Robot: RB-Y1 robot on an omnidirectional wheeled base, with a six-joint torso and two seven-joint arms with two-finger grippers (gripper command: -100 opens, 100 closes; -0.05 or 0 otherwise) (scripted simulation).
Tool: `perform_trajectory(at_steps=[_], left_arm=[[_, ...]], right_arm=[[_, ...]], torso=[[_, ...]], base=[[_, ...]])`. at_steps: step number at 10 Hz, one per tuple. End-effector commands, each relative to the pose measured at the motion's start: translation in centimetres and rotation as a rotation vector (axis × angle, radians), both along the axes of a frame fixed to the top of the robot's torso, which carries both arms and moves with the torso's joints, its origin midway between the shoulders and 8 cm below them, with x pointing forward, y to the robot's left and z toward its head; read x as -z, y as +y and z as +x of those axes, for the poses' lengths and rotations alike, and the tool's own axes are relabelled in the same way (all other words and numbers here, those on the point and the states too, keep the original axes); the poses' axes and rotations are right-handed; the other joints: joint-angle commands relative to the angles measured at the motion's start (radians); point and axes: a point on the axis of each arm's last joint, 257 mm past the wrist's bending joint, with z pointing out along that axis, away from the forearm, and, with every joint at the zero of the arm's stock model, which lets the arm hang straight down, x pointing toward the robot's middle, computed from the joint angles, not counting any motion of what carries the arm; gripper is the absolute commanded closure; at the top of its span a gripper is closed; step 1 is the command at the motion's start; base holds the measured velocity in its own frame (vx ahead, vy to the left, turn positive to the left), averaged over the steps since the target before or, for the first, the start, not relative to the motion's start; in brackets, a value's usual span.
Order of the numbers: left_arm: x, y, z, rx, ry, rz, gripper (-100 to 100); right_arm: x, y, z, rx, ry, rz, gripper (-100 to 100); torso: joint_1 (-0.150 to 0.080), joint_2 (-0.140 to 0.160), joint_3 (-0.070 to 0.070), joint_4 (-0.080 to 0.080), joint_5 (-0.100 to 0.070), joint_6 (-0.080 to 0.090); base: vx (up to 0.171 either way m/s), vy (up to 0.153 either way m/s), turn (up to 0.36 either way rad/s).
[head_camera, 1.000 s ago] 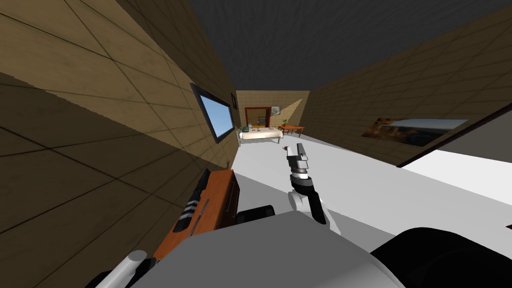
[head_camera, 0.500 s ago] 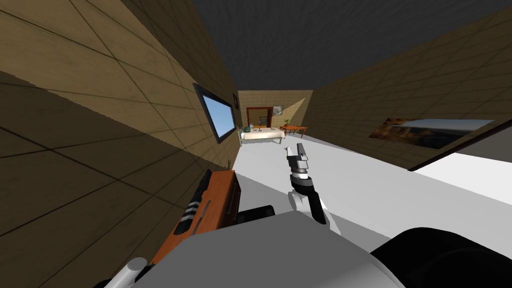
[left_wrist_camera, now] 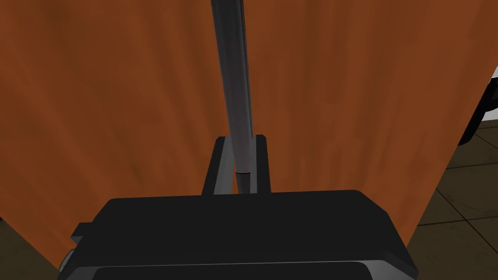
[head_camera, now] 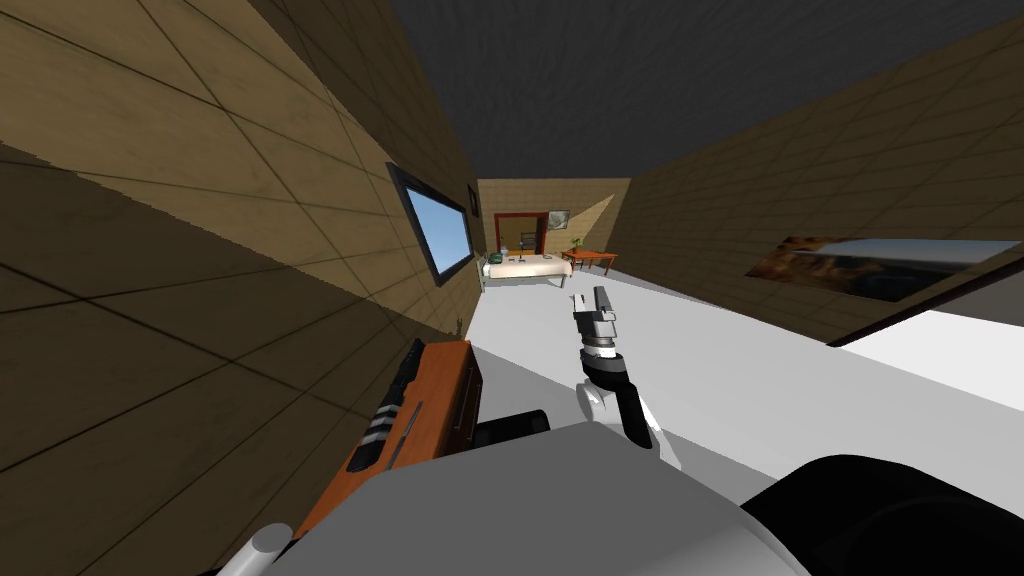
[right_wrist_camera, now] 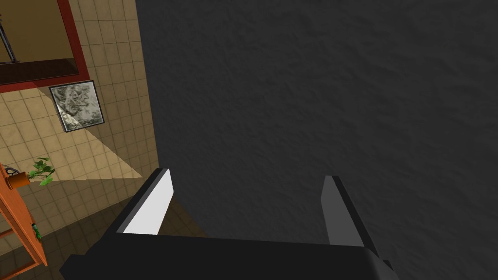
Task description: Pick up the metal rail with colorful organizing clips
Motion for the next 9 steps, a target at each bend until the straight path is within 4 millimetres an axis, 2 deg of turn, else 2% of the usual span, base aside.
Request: perform_trajectory(at_steps=[1, 3, 4, 5, 9], left_arm=[[0.0, 0.0, 0.0, 0.0, 0.0, 0.0, 100], [0.0, -0.1, 0.0, -0.001, 0.001, -0.002, 100], [0.0, -0.1, 0.0, -0.001, 0.001, -0.003, 0], [-0.3, 0.6, 0.6, -0.007, 0.004, -0.001, 100], [-1.4, 2.7, 2.7, -0.035, 0.009, -0.001, 100]], right_arm=[[0.0, 0.0, 0.0, 0.0, 0.0, 0.0, 0], [0.0, 0.0, 0.0, 0.0, 0.0, 0.0, 0], [0.0, 0.0, 0.0, 0.0, 0.0, 0.0, 0], [0.0, 0.0, 0.0, 0.0, 0.0, 0.0, 0], [0.0, 0.0, 0.0, 0.0, 0.0, 0.0, 0]], torso=[[0.0, 0.0, 0.0, 0.0, 0.0, 0.0], [0.001, 0.0, 0.0, 0.0, 0.0, 0.0], [0.001, 0.0, 0.0, 0.0, 0.0, 0.0], [0.001, 0.0, 0.0, 0.0, 0.0, 0.0], [-0.004, 0.006, 0.004, 0.002, -0.005, 0.001]], base=[[0.0, 0.0, 0.0], [0.0, 0.0, 0.0], [0.0, 0.0, 0.0], [-0.023, -0.001, -0.066], [-0.087, -0.035, -0.078]])
